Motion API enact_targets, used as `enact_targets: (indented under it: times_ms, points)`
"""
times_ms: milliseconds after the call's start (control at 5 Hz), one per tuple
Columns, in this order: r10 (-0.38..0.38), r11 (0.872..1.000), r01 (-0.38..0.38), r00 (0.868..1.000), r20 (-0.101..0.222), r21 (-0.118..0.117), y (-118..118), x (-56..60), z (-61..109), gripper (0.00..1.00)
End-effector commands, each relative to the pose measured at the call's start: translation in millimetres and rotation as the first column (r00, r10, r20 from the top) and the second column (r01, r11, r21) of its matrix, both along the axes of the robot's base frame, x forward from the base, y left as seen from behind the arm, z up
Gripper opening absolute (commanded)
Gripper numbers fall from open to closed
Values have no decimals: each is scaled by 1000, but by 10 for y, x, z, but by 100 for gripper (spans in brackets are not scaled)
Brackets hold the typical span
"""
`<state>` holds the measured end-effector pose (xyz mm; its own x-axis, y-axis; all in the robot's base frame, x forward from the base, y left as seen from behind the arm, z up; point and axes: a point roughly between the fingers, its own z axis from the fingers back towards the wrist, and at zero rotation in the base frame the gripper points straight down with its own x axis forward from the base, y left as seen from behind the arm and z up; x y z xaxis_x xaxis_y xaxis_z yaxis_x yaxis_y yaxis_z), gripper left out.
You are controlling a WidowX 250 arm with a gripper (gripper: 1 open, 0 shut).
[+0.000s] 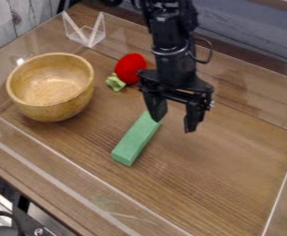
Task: Remove the green block from the brown bowl and put it on the table
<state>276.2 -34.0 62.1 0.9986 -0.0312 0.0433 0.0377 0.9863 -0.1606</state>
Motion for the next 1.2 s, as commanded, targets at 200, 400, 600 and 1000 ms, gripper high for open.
enact_targets:
  times_ms: [200,400,600,1000]
  points:
    - [-8,1000,7,999,50,11,-124,109,107,100]
    - [-17,1000,16,999,47,16,-198,112,95,100]
    - [-32,999,31,998,46,22,-257,114,79,100]
    - [-71,997,70,996,50,36,-319,111,61,100]
